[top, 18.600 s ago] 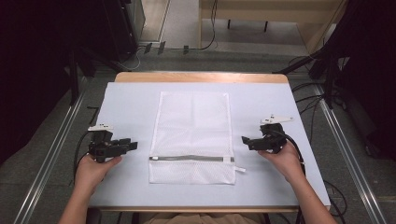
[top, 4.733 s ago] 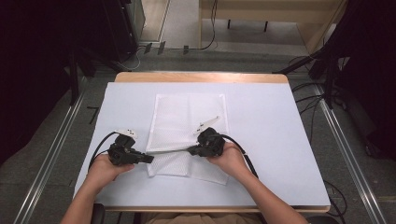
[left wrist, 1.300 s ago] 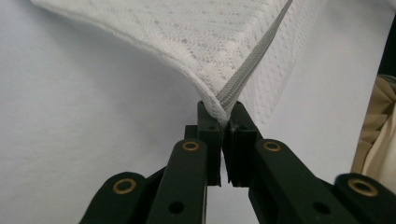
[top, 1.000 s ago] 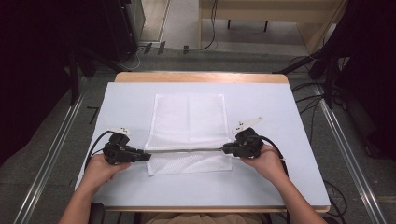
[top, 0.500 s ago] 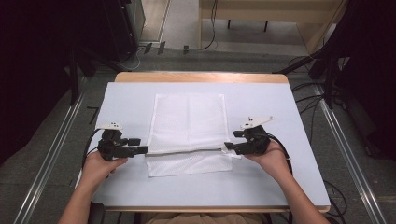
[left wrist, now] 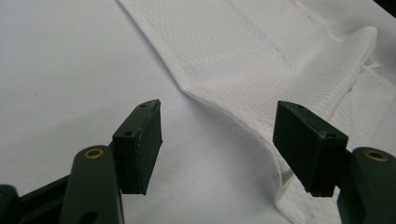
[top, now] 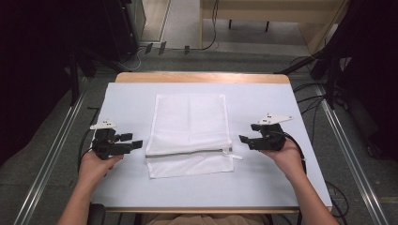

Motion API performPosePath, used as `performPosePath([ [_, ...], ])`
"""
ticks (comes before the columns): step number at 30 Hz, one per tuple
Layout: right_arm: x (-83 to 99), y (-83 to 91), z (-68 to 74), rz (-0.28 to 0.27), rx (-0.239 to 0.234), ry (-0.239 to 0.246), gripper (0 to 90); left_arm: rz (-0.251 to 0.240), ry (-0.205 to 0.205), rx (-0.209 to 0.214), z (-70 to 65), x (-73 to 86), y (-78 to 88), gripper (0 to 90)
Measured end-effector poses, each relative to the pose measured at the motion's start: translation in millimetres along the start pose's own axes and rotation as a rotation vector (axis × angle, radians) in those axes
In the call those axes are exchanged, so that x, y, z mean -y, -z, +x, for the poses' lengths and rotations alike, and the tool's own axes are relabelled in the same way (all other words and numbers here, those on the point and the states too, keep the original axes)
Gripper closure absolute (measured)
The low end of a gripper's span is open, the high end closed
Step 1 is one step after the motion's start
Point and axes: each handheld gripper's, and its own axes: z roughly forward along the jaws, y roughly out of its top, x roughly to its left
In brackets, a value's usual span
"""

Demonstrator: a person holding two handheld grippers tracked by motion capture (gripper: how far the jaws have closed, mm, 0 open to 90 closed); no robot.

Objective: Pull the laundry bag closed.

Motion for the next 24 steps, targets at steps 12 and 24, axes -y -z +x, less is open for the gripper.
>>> performPosePath([
  [12, 7.2, 4.7, -19.6, -0.014, 0.036, -0.053, 30.2, -0.02, 0.006, -0.061, 8.3, 2.7, 3.6, 30.3],
  [24, 13.2, -1.3, -29.3, 0.002, 0.075, -0.062, 28.9, -0.017, 0.035, -0.11, 16.8, 5.3, 3.1, 29.1],
])
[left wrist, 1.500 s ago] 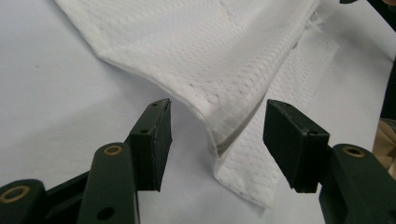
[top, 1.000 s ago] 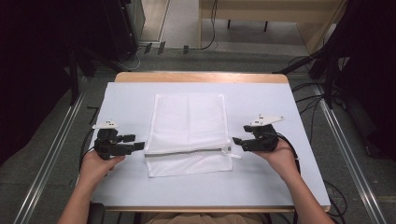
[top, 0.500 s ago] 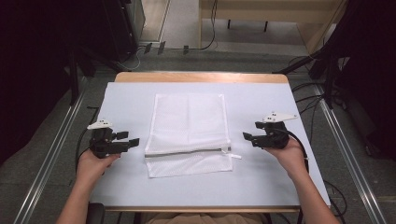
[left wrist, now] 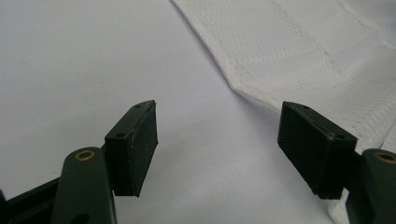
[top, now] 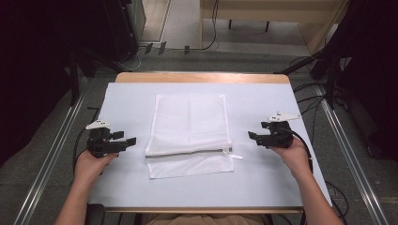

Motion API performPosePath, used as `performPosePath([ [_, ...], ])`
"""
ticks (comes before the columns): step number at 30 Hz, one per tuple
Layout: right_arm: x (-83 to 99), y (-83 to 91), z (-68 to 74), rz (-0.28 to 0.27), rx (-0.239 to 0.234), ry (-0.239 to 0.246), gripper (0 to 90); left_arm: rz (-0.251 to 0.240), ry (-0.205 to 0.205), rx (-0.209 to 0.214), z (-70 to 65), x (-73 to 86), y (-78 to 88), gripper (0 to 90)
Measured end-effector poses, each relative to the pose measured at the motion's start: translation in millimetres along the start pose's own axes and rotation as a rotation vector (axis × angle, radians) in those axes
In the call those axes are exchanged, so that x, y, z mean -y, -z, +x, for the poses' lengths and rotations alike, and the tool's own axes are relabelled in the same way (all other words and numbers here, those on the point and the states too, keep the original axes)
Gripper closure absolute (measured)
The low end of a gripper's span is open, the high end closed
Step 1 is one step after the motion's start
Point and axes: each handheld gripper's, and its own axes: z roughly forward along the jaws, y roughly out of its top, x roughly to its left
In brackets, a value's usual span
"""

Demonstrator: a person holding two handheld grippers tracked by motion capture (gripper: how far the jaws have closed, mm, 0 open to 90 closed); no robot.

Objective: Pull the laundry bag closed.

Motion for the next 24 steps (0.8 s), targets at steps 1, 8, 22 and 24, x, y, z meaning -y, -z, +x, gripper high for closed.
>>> performPosePath([
  [1, 0.1, -0.9, 0.7, 0.001, -0.002, 0.006, 28.9, 0.0, 0.001, -0.001, 0.0, 0.1, -0.2, 29.2],
  [8, 0.4, -2.2, 2.4, 0.011, -0.002, 0.012, 28.4, 0.009, 0.0, -0.007, -1.3, 0.3, -1.9, 29.2],
  [22, 0.9, -3.8, 3.5, 0.023, -0.022, 0.02, 25.1, 0.03, -0.004, -0.005, -2.3, 0.9, -4.7, 29.0],
  [24, 0.9, -3.8, 3.1, 0.028, -0.035, 0.015, 24.2, 0.032, -0.006, -0.009, -2.7, 1.1, -5.1, 28.9],
])
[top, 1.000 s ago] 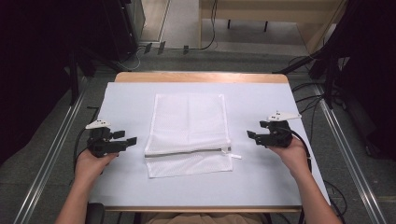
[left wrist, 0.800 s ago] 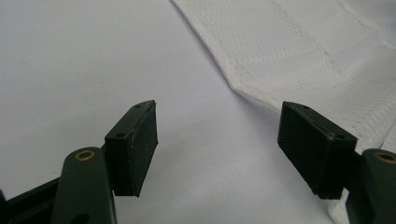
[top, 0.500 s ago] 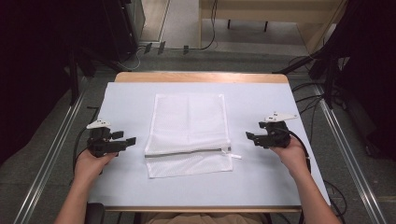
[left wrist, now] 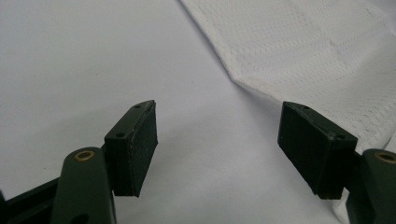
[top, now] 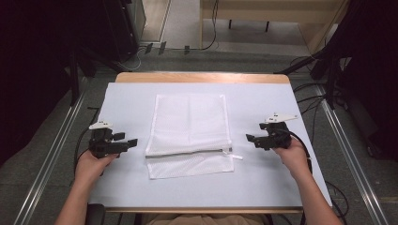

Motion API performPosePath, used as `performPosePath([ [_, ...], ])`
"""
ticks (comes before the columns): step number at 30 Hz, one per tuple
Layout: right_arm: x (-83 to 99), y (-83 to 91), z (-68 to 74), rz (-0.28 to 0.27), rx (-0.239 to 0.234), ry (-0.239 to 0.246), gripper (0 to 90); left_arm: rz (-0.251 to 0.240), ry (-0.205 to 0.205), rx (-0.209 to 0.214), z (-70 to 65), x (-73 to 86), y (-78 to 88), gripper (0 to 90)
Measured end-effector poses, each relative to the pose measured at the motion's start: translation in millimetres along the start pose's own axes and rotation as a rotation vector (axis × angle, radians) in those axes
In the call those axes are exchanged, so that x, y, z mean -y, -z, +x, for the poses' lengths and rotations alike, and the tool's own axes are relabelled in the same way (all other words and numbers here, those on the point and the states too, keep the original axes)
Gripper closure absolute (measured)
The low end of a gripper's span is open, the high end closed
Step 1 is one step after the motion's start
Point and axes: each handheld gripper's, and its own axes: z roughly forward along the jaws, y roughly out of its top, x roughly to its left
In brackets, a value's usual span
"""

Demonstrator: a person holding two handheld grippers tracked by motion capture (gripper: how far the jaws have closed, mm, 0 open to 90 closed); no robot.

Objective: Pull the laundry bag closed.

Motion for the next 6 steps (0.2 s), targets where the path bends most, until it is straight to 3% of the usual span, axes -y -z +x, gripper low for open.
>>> performPosePath([
  [6, 0.4, -1.3, -0.3, 0.007, -0.004, 0.003, 24.3, 0.012, 0.001, 0.001, 0.0, 0.3, -1.9, 28.1],
])
